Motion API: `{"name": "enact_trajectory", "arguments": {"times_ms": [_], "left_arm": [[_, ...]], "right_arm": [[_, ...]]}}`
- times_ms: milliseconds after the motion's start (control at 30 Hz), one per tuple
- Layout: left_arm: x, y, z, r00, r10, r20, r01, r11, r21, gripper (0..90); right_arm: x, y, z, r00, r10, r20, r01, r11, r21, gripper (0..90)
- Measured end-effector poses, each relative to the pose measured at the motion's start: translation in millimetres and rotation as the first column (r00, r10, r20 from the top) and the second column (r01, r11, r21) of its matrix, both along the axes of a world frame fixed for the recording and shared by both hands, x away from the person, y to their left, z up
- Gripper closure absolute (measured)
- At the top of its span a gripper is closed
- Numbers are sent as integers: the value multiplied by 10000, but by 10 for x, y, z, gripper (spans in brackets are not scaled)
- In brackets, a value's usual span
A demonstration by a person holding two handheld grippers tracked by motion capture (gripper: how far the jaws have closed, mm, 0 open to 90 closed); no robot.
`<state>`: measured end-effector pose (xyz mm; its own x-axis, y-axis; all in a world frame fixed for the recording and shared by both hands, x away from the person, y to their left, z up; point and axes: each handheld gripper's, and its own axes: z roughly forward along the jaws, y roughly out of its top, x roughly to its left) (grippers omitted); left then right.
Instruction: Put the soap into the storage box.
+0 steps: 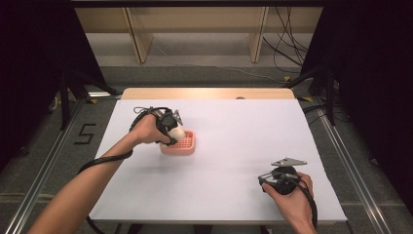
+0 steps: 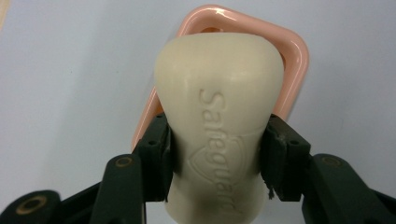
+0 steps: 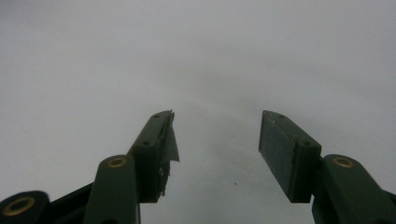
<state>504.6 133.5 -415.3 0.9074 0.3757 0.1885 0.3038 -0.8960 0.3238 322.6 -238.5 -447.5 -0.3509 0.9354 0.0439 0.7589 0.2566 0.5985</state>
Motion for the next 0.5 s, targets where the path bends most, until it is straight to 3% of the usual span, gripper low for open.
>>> {"name": "enact_trajectory", "arguments": {"times_ms": [500], "left_arm": [[22, -33, -18, 9999, -107, -34, 107, 9999, 22, 495]], "right_arm": [[0, 3, -4, 10000, -3, -41, 3, 10000, 5, 454]]}}
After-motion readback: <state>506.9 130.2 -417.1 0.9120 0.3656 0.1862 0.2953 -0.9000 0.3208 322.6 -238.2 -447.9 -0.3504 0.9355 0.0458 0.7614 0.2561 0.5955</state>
